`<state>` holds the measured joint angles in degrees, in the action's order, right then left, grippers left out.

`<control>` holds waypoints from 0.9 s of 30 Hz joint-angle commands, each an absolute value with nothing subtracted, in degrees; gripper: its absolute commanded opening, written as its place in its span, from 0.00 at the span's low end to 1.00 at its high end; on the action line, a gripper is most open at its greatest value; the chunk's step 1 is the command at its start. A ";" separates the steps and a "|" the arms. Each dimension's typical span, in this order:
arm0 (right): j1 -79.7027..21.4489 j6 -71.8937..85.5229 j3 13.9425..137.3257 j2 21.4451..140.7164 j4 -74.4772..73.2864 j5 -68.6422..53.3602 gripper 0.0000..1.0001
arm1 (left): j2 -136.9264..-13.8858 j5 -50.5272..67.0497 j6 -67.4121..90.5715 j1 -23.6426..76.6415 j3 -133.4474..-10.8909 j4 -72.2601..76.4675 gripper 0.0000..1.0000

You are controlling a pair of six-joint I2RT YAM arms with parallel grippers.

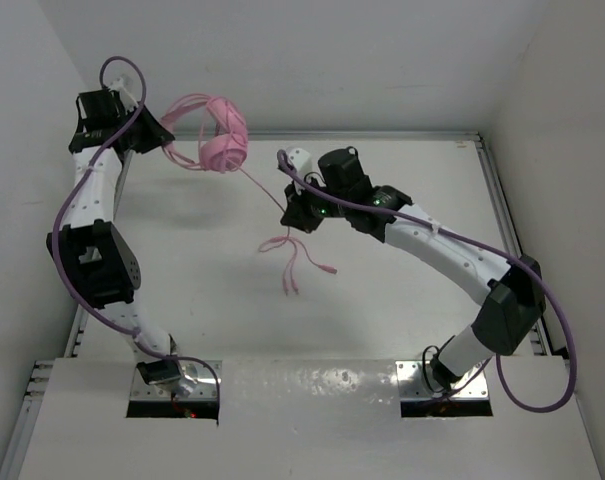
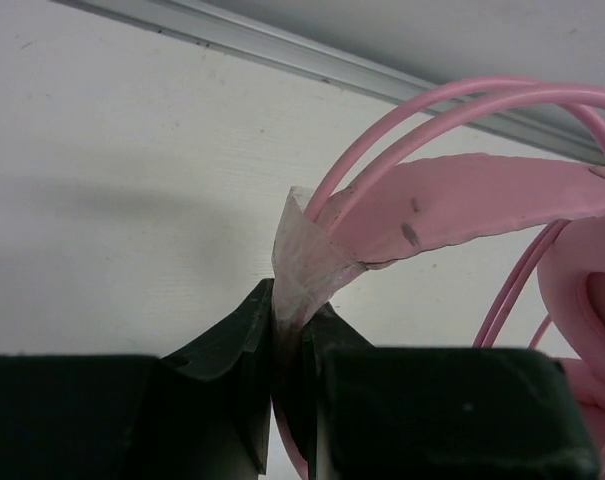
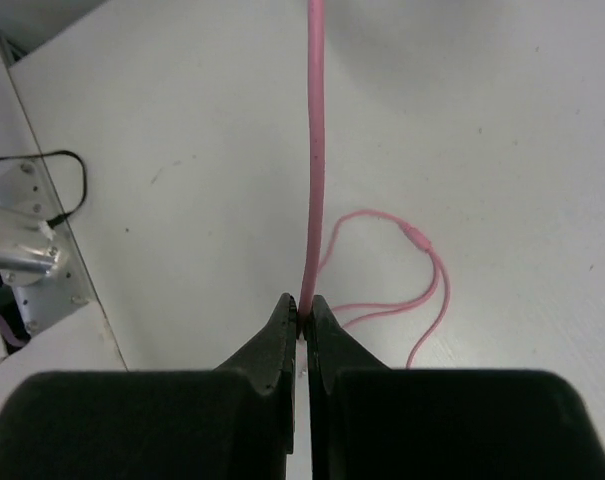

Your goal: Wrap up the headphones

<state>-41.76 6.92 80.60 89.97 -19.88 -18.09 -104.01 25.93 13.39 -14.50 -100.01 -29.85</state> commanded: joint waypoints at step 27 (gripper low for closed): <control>-58.53 5.72 103.79 109.66 -16.77 -20.92 0.00 | -97.38 19.87 19.51 -13.97 -104.15 -26.81 0.00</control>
<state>-56.93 7.44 99.53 104.92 -14.13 -18.65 -100.97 19.09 16.45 -14.17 -103.24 -31.07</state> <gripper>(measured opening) 0.009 0.103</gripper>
